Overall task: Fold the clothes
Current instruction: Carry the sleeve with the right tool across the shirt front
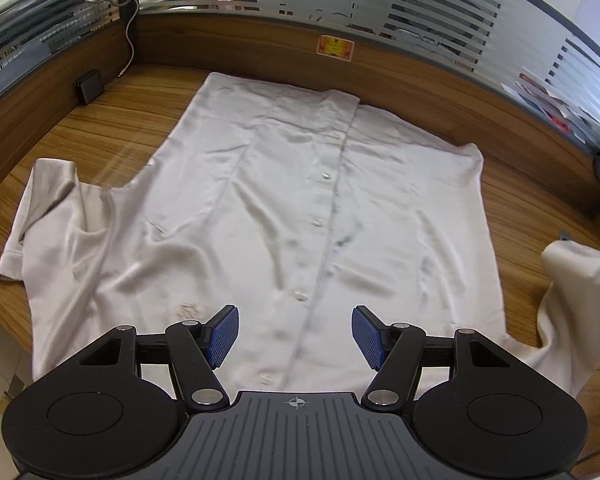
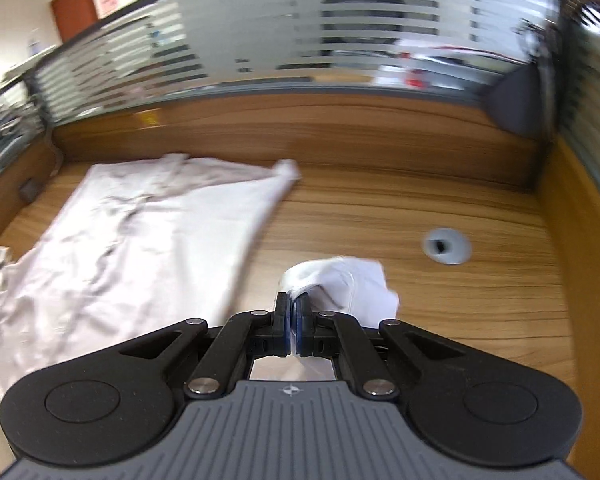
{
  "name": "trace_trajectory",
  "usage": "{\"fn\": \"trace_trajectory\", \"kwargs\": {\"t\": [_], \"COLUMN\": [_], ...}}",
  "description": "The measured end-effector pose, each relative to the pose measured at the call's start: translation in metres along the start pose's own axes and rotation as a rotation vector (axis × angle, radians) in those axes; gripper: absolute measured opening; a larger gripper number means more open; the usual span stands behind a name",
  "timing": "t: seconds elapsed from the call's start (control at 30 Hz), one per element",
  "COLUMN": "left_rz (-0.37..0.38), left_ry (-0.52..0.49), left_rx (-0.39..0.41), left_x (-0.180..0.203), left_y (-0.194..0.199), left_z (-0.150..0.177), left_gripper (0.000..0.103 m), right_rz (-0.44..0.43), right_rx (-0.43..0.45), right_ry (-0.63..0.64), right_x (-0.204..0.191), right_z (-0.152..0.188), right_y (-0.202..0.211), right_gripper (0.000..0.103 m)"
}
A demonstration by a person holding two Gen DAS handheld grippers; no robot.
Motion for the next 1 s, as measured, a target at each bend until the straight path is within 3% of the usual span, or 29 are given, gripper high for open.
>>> {"fn": "trace_trajectory", "kwargs": {"t": [0.27,0.53,0.73,0.87,1.0], "left_rz": [0.069,0.124,0.147,0.187,0.23], "left_ry": [-0.031,-0.09,-0.168,-0.215,-0.271], "left_rx": [-0.009,-0.034,-0.022,-0.025,-0.045], "left_x": [-0.068,-0.136,-0.155,-0.147,-0.126], "left_y": [0.01,0.007,0.006,0.005,-0.004], "left_z": [-0.011,-0.024,-0.037,-0.038,-0.028], "left_gripper": [0.066,0.065,0.066,0.066,0.066], "right_rz": [-0.055,-0.038,-0.035,-0.101,-0.165], "right_rx": [-0.033,-0.08,-0.096,-0.129,-0.143], "right_ry": [0.097,0.248,0.357,0.366,0.322], "right_x": [-0.152,-0.284,-0.361,-0.392,-0.395], "right_z": [0.021,0.063,0.086,0.097,0.1], "right_y": [0.017,-0.006,-0.02,-0.023,-0.01], "right_gripper": [0.002,0.003,0.003,0.004,0.03]}}
Point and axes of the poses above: each gripper's, at about its wrist camera, not at the fingertips, and y roughly against the way its jaws point, x to its right, z to its underside, the point moved 4 cm from there along -y, roughly the way its jaws point, and after that the axes turned 5 degrees about z, right-handed, at the moved point
